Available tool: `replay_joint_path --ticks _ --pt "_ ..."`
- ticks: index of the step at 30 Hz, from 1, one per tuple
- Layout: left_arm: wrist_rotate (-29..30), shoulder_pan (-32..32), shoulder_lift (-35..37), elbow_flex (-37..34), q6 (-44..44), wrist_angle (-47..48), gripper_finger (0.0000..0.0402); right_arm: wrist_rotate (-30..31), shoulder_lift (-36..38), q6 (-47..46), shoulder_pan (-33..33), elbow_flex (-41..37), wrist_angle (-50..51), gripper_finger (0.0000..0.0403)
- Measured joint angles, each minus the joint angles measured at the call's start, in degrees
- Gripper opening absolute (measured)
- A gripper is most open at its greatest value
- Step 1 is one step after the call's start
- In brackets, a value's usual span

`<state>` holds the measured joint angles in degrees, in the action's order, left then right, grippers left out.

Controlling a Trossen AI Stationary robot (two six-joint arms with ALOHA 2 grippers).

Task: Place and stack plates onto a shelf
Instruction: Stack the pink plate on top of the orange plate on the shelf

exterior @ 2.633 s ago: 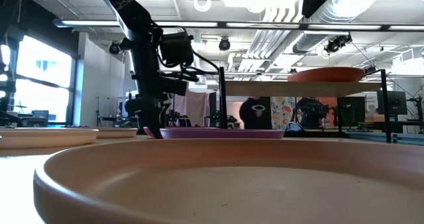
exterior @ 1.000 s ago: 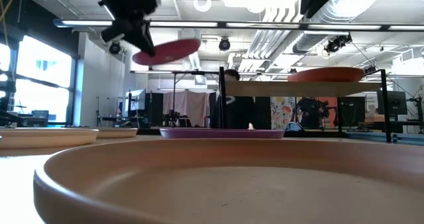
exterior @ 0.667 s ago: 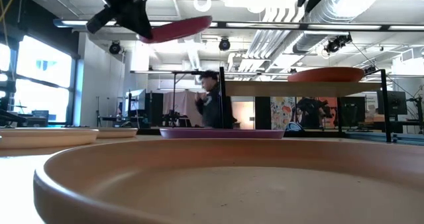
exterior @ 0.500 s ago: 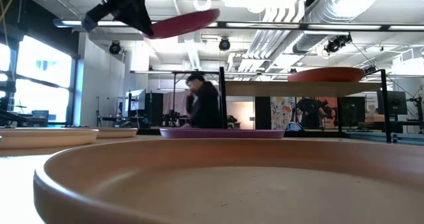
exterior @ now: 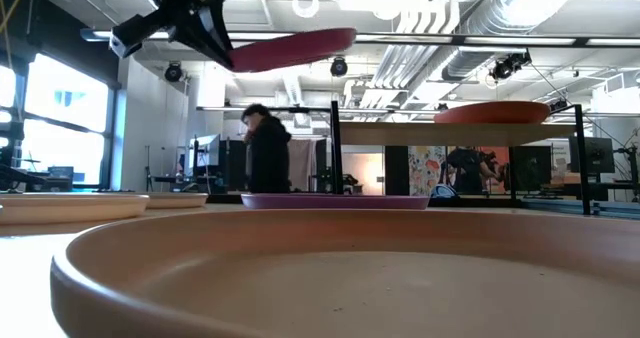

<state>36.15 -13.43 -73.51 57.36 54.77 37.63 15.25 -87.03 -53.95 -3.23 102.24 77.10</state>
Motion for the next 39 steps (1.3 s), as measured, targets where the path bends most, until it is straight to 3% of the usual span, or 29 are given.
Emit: replay_joint_path --ticks 16,35,39 --pt "2.90 -3.06 -5.67 0.00 -1.75 -0.17 0.0003 6.12 -10.68 -2.01 -1.66 0.00 -7.17 0.0113" --pt "3.99 -3.93 -5.60 0.00 -0.60 -4.95 0.0003 11.23 -12.08 -5.19 -0.13 0.00 -9.66 0.0112" --pt "3.98 -3.92 -5.60 0.00 -0.60 -5.94 0.0003 11.17 -12.08 -5.19 0.21 0.00 -9.66 0.0092"
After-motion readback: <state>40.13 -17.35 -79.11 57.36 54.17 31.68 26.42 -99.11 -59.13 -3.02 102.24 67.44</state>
